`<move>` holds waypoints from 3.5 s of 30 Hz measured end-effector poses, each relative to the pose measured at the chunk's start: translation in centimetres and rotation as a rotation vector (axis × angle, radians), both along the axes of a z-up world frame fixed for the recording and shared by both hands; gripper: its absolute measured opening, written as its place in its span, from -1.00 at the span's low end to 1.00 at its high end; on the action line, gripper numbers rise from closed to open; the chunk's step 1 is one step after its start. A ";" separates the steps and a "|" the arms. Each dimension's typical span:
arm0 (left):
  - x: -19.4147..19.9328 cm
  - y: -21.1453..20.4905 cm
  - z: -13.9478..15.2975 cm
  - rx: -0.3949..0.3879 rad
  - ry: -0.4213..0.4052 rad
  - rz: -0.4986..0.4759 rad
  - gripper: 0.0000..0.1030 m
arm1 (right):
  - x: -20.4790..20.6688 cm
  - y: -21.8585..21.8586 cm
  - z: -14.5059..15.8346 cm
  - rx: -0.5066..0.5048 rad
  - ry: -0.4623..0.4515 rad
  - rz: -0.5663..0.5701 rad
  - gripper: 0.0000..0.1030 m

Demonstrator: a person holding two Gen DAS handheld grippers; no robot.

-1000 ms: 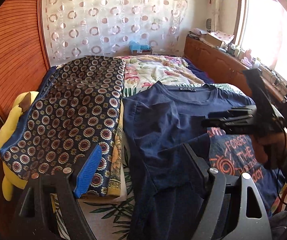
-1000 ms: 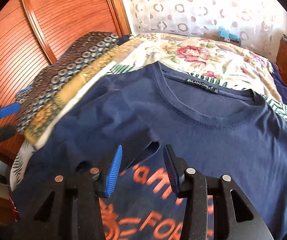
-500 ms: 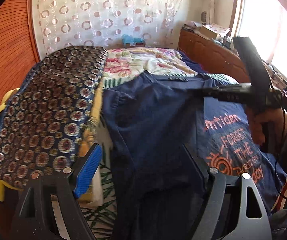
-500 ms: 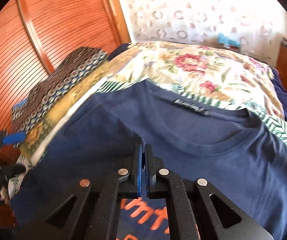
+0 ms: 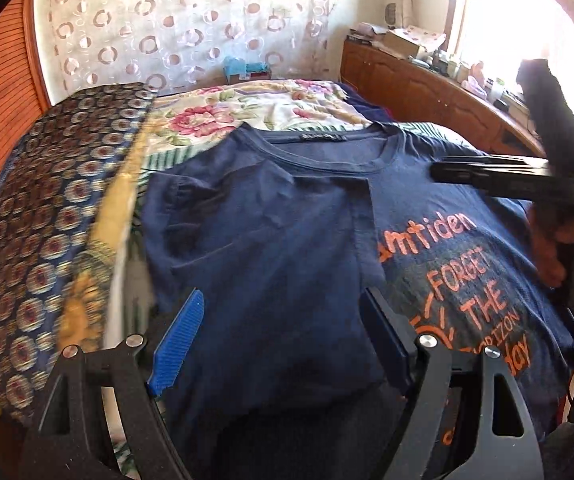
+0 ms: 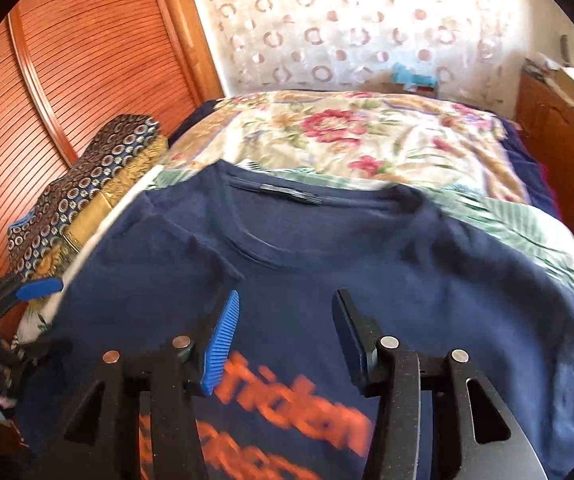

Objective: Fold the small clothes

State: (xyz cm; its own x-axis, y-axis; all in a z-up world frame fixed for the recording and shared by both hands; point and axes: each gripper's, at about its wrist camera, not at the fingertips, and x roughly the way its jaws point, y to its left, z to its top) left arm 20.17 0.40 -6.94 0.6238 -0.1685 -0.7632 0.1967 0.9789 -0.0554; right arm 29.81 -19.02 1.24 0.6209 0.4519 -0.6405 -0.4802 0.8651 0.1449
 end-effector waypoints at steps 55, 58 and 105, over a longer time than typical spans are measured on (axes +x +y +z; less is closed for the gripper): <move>1.3 -3.8 -0.6 0.063 -0.041 -0.005 0.99 | -9.5 -17.4 0.9 -0.121 0.012 -0.463 -0.87; 1.0 -3.8 0.8 0.035 -0.077 0.003 0.99 | -10.6 -16.7 2.7 -0.097 -0.061 -0.451 -0.88; 1.7 -10.0 4.6 -0.115 -0.121 -0.204 0.98 | -9.1 -13.1 1.8 -0.049 0.070 -0.303 -0.94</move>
